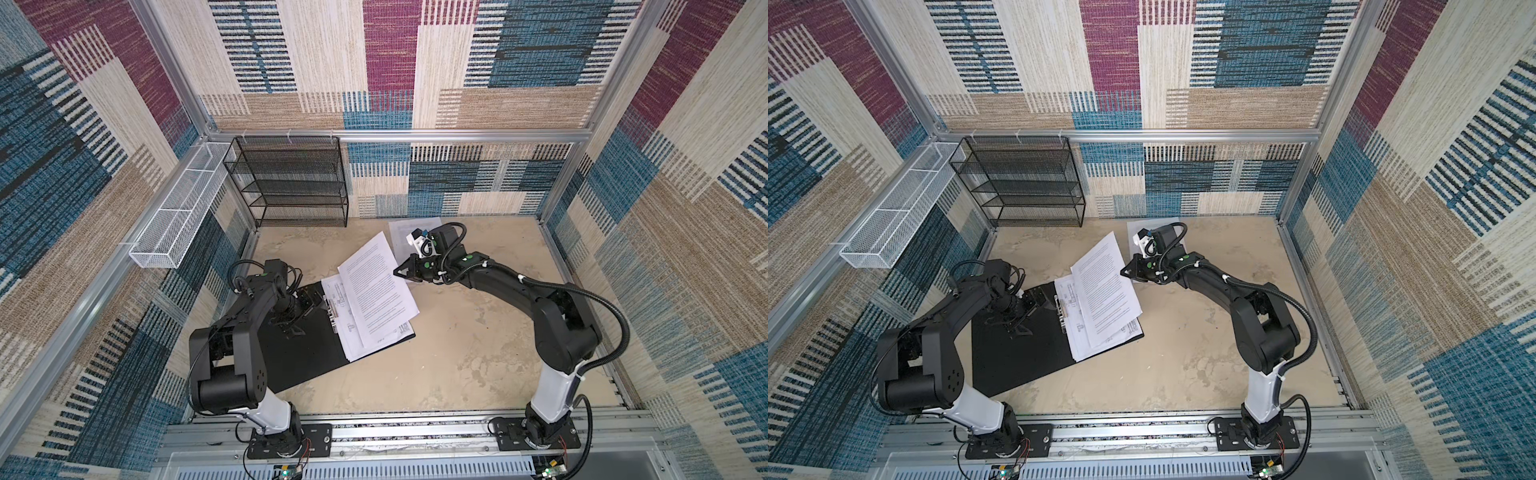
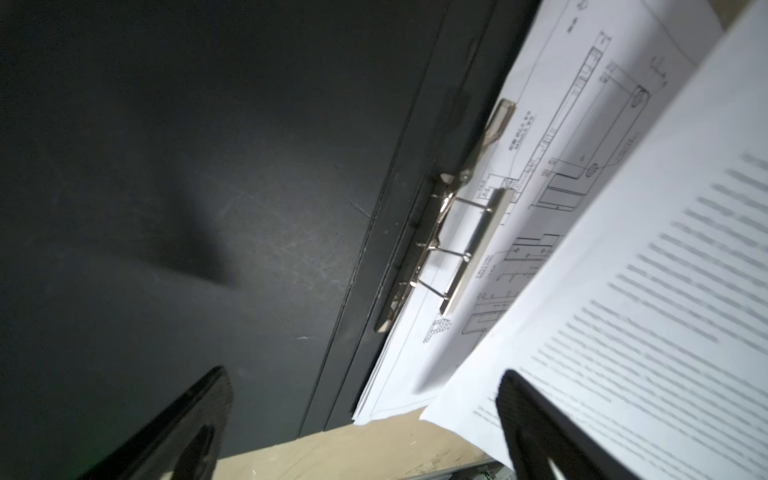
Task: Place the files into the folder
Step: 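Lift the text sheet with the right gripper while the left withdraws to the clip, then lay the text sheet onto the folder papers with the right gripper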
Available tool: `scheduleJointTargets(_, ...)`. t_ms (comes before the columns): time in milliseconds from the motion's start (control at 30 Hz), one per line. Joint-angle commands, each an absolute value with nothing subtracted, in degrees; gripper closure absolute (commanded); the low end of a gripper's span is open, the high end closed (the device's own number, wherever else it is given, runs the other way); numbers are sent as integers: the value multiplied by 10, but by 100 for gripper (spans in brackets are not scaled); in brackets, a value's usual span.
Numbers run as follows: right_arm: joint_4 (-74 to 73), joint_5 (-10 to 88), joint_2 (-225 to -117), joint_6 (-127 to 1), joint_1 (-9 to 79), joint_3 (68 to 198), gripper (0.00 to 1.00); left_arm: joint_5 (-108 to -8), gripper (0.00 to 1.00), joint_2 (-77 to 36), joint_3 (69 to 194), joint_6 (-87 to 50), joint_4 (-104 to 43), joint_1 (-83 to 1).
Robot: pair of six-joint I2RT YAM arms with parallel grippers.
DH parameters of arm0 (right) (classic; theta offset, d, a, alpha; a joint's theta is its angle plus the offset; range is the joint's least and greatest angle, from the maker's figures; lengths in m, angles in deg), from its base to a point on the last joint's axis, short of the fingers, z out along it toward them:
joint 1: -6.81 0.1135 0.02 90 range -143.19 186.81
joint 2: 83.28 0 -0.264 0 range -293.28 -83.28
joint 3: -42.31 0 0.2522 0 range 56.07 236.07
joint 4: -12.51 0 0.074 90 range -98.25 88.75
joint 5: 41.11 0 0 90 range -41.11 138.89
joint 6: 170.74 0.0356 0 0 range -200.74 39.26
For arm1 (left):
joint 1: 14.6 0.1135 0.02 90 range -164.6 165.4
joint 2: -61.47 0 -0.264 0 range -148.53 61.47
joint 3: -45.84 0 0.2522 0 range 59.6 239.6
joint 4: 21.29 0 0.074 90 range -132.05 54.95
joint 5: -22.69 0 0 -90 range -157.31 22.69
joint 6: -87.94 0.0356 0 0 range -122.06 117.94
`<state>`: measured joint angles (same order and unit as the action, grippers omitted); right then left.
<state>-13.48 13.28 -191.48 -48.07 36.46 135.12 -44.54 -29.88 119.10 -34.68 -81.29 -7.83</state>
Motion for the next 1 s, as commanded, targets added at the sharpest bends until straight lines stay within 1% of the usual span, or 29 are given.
scheduleJointTargets(0,-108,147,-1943,-504,368,1359,100,-455,1,-313,1188,-329,-810,-77)
scheduleJointTargets(433,-121,150,-2023,-526,392,1397,100,-456,1,-351,1186,-324,-806,-75)
scheduleJointTargets(967,-118,146,-2031,-528,402,1395,100,-443,1,-365,1181,-331,-794,-74)
